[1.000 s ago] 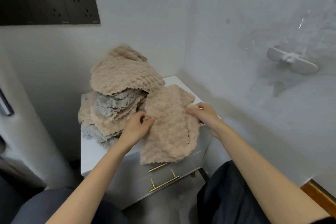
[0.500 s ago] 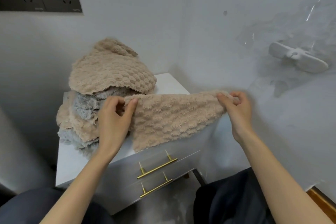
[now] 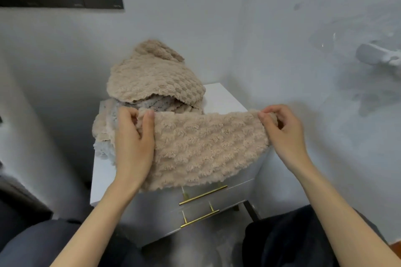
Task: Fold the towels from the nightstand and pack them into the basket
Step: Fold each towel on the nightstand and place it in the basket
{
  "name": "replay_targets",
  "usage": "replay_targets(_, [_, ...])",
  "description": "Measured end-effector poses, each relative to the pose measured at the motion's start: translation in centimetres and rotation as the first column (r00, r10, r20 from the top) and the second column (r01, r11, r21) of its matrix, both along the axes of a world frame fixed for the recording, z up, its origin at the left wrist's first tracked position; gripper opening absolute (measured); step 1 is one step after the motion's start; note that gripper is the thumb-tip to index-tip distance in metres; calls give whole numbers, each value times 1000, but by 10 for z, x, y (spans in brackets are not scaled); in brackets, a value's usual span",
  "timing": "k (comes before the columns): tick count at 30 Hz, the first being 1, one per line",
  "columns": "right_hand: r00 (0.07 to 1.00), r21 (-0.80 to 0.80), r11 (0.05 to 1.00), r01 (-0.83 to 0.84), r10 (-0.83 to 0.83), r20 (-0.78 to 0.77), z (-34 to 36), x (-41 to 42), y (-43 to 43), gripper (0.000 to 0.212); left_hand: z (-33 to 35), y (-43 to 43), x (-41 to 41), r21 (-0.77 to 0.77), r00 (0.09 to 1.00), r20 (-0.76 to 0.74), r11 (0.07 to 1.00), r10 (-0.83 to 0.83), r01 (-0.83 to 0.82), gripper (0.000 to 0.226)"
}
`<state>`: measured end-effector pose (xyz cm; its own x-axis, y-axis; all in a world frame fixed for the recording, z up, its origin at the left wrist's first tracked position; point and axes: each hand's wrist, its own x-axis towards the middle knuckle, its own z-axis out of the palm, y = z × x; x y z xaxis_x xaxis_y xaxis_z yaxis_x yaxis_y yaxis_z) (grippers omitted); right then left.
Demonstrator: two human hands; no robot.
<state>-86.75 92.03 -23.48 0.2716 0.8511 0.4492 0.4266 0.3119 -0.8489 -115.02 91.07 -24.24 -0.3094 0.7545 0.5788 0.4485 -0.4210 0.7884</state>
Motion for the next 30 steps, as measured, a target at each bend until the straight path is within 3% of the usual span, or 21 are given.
replay_targets(3, [995, -107, 989, -99, 100, 4, -12, -21, 13, 11, -18, 3, -8, -84, 965, -241, 993, -106, 88, 22])
replay_targets(6, [984, -222, 967, -126, 151, 97, -26, -39, 25, 22, -35, 17, -13, -74, 764, -634, 993, -116, 89, 23])
replay_targets(8, [968, -276, 952, -129, 182, 173, -35, -51, 33, 28, -44, 29, -17, -98, 669, -734, 993, -116, 64, 21])
replay_targets(12, [890, -316, 927, -203, 309, 336, -45, -76, 51, 42, -49, 57, -33, -173, 616, -774, 985, -146, 16, 42])
replay_targets(15, [845, -349, 931, -108, 271, 461, -54, -88, 69, 45, -48, 81, -57, -223, 630, -766, 972, -129, -71, 45])
replay_targets(21, [844, -347, 932, -107, 270, 463, -61, -105, 102, 43, -50, 121, -81, -228, 629, -777, 939, -16, -258, 37])
replay_targets(23, [867, -367, 921, -128, 284, 409, -60, -107, 106, 41, -50, 123, -80, -244, 619, -786, 925, -13, -290, 39])
replay_targets(26, [944, -317, 927, -201, 270, 190, -51, -102, 103, 31, -48, 109, -73, -222, 623, -782, 926, 17, -304, 39])
replay_targets(30, [975, -212, 955, -209, 219, 25, -37, -88, 90, 25, -38, 85, -67, -119, 725, -679, 957, 118, -266, 25])
